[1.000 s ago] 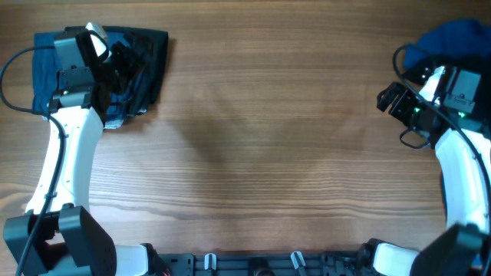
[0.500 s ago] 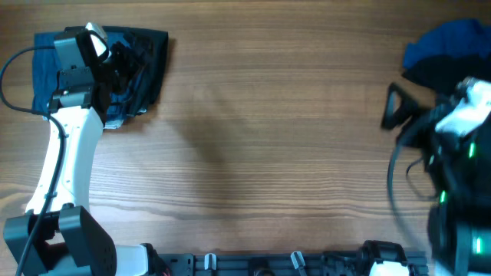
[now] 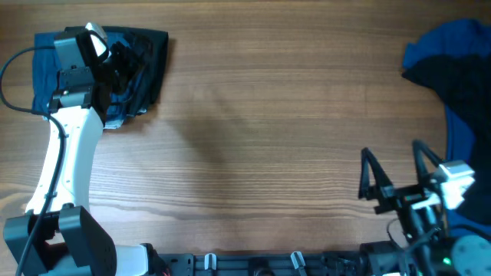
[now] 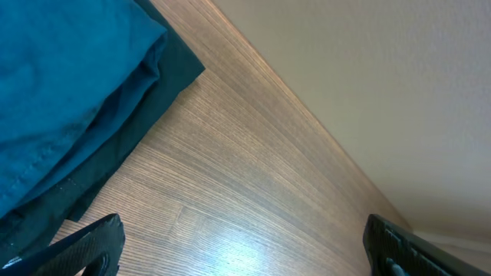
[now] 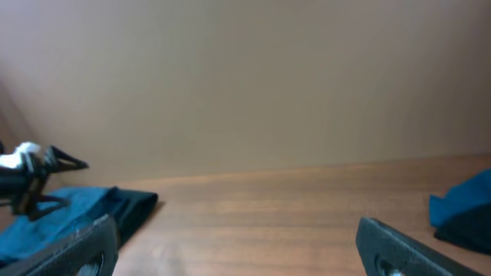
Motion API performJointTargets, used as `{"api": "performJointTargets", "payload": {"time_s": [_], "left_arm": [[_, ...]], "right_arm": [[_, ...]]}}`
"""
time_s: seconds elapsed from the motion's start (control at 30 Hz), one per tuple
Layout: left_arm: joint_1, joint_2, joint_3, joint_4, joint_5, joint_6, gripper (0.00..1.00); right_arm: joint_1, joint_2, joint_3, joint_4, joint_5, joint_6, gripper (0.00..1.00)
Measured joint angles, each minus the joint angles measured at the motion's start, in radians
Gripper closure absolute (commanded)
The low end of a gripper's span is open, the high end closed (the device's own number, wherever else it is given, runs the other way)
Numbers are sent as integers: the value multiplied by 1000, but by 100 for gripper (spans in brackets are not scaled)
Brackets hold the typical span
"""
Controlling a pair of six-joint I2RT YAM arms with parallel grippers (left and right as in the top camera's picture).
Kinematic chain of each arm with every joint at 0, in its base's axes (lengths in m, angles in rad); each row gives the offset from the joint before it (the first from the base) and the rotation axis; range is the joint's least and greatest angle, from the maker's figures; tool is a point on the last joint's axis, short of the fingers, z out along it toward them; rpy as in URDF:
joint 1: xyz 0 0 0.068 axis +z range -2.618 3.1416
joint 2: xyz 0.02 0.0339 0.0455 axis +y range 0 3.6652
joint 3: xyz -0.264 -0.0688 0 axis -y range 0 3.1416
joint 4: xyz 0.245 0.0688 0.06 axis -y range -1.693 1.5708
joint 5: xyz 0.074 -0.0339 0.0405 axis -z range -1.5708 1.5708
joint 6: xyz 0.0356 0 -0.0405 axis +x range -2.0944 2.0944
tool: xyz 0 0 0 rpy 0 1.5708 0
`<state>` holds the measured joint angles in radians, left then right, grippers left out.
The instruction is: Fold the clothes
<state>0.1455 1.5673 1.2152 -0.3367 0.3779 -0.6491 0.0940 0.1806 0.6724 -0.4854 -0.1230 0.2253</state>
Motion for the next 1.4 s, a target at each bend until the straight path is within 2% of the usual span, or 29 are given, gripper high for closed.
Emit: {"api": "performJointTargets", "payload": {"time_s": [0.13,0.27,0.53,1.03,1.4], "left_arm": [[0,0,0,0,0,0,0],[0,0,0,1,0,0,0],[0,0,0,0,0,0,0],[0,0,0,0,0,0,0],[0,0,0,0,0,0,0]], "right_arm": [[0,-53,-155,151,1,-3,0],[0,-107,-330,375,1,-5,0],[0,-129,-532,623,2,-50,0],[0,-161,-636,645,76,-118,0],[0,-163,-666,536,80,-137,0]]}}
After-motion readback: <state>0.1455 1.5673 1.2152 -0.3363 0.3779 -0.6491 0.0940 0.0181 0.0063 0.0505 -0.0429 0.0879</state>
